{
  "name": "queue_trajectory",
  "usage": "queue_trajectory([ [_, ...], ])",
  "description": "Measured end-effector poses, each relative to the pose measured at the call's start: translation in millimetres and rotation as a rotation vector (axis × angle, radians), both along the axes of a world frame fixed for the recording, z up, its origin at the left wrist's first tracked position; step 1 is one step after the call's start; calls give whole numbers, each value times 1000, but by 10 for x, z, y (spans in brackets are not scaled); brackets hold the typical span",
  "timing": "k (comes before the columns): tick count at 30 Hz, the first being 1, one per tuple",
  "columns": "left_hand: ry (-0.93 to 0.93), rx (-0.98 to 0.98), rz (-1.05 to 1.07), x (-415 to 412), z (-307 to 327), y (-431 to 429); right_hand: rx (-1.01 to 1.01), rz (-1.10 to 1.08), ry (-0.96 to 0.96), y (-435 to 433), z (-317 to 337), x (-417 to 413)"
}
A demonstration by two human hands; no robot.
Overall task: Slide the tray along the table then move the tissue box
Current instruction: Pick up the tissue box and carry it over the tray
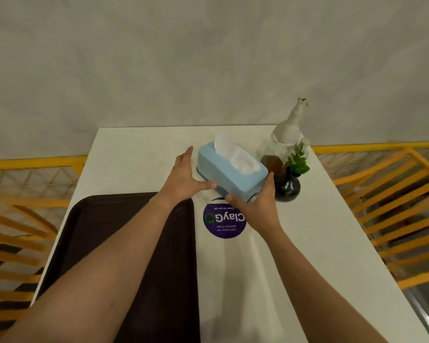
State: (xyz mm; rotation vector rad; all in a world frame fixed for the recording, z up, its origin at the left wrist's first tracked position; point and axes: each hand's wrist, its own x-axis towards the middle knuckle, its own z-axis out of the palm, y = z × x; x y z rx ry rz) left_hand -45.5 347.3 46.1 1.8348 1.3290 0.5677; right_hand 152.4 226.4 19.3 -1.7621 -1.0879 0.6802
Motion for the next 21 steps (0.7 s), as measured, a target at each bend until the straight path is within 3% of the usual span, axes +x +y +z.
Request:
queue_trajectory([
  [6,80,-36,-89,214,-170,450,77,14,116,50,-200,52],
  [11,-4,-159,-161,240,-268,651,72,13,58,80,-259,79],
  [21,-142,-58,-8,63,-270,501,101,54,54,315,-129,28],
])
